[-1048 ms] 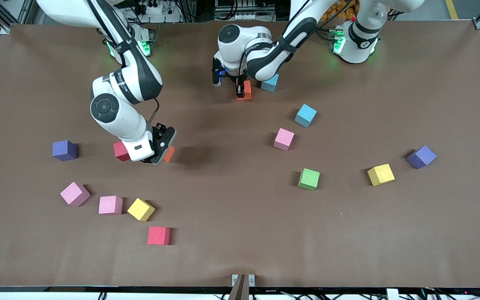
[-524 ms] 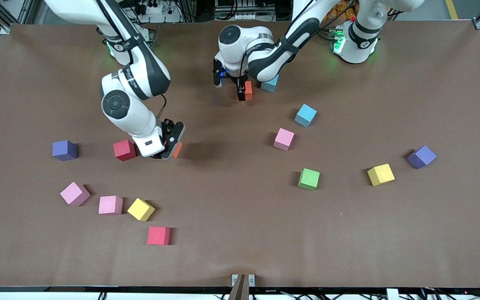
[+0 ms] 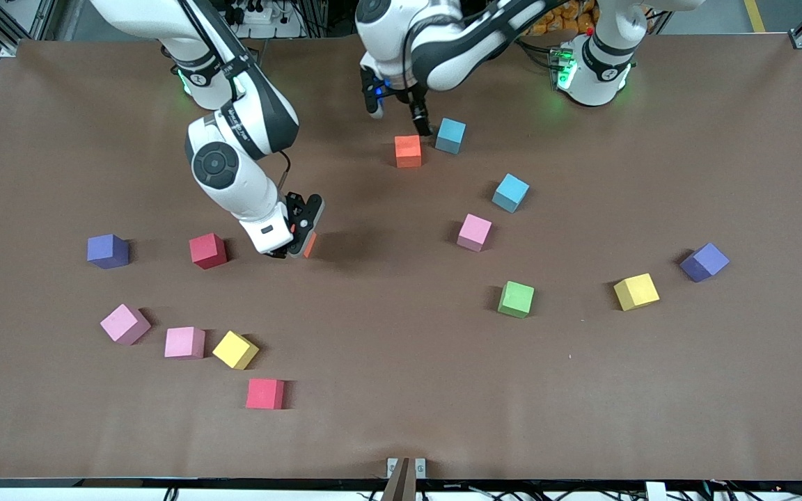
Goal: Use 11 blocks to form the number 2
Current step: 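Carry the right gripper's orange cube beside the placed orange cube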
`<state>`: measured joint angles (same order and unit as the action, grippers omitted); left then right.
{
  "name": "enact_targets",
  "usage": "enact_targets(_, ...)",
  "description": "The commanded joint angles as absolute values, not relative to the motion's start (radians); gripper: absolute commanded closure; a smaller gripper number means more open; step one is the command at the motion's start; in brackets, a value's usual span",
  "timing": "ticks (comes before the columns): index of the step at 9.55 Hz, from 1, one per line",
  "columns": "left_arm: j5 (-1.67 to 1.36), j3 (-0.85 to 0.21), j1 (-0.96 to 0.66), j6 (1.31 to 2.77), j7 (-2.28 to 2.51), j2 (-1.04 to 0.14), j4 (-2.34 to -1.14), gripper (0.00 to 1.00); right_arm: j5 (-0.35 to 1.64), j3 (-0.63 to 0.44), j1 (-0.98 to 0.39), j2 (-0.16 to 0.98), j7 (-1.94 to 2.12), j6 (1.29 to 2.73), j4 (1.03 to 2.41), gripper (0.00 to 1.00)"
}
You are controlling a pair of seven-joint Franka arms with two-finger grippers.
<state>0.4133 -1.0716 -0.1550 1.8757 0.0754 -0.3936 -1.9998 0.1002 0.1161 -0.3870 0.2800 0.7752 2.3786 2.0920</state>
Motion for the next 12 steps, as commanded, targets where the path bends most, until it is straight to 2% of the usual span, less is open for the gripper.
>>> enact_targets(1,0.417,-1.19,0.085,1.786,0.077,-0.332,-2.025,0.0,0.127,0.109,-0.452,0.238,0.778,2.456,2.175,0.55)
enact_targets(3,0.353,-1.276,0.309,1.72,0.077,-0.258,-2.014,0.0,0.129,0.107,-0.517,0.224,0.775,2.505,2.218,0.55)
enact_targets(5,0.284,-1.275,0.437,1.709,0.077,-0.192,-2.011,0.0,0.129,0.103,-0.608,0.215,0.712,2.516,2.241,0.55)
enact_targets(7,0.29,-1.253,0.565,1.71,0.077,-0.189,-2.005,0.0,0.124,0.097,-0.725,0.215,0.597,2.516,2.25,0.55)
enact_targets(9,0.279,-1.171,0.6,1.72,0.072,-0.146,-1.987,0.0,0.117,0.089,-0.799,0.213,0.54,2.54,2.281,0.55)
enact_targets(12,0.174,-1.106,0.603,1.769,0.089,-0.111,-1.991,0.0,0.117,0.075,-0.873,0.202,0.488,2.634,2.368,0.55)
